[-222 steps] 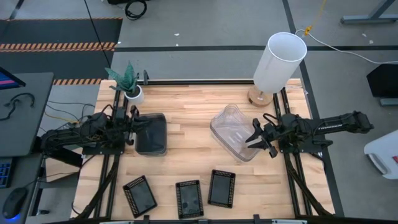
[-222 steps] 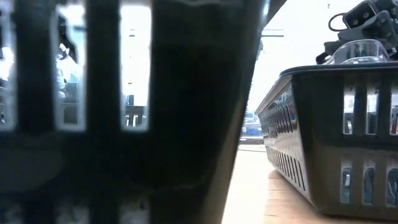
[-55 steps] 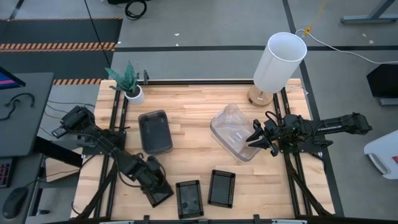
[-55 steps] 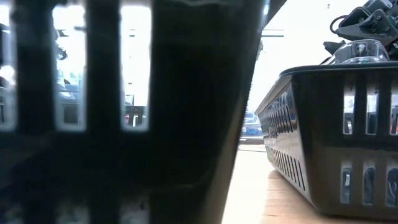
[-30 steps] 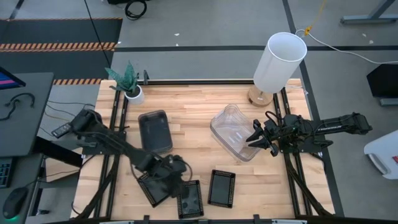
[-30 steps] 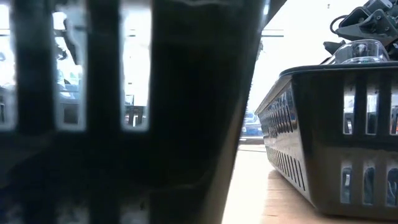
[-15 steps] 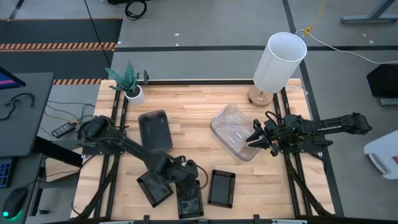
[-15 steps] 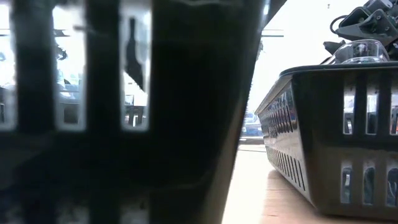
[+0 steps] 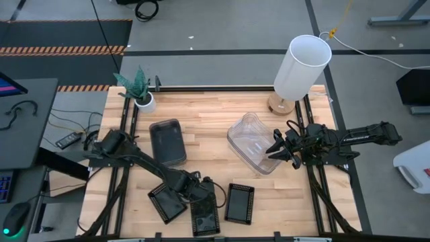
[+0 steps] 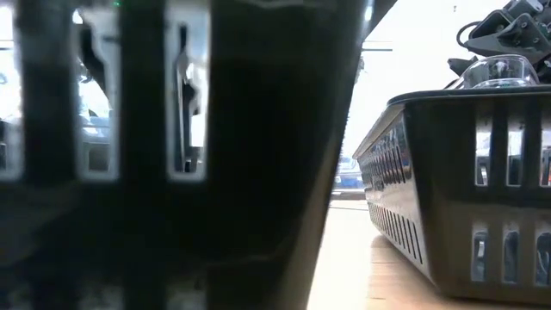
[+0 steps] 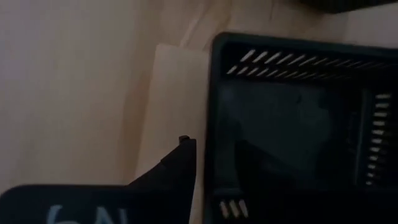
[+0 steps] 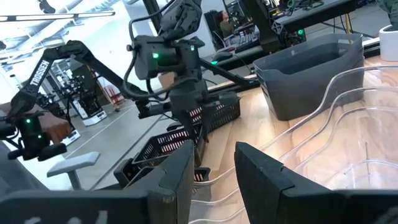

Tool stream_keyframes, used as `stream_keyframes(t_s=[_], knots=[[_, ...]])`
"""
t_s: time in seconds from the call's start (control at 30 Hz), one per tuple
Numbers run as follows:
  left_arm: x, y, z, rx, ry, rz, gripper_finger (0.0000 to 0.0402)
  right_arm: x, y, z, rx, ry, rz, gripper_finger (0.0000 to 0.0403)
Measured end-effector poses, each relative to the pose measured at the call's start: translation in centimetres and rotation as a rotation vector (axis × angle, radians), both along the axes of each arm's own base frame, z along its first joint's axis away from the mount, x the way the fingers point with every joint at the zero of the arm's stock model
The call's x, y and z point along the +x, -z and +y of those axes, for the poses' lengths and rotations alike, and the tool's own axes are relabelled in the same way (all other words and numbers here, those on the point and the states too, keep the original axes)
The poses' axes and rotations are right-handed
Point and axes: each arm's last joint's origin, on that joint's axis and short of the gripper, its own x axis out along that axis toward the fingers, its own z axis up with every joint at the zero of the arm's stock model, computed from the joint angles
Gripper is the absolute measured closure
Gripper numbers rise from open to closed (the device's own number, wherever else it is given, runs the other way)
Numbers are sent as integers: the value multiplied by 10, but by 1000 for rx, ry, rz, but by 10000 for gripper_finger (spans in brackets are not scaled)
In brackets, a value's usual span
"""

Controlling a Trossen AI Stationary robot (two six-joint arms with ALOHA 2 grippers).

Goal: Stack baskets by color
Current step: Stack the middle black bin on top of the left black bin

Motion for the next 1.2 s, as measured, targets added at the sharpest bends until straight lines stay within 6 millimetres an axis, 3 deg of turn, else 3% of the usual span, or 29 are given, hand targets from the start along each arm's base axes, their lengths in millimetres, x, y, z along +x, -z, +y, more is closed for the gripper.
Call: stream_keyframes(t_s=[0.17,0.33,0.5,0.7,0.93,1.2], knots=[[1,12,-3,1,22,34,318,0,0,0,0,0,2,281],[2,7,4,-19,33,65,390,1,1,0,0,0,10,281],[7,-15,17,-2,12,81,393,1,1,0,0,0,12,281],[3,-63,37,-3,-57,134,396,2,2,0,-1,0,16,281],[-47,-113,35,52,-113,117,396,2,2,0,-1,0,15,281],[-121,-118,30,157,-310,111,396,2,1,0,-1,0,13,281]])
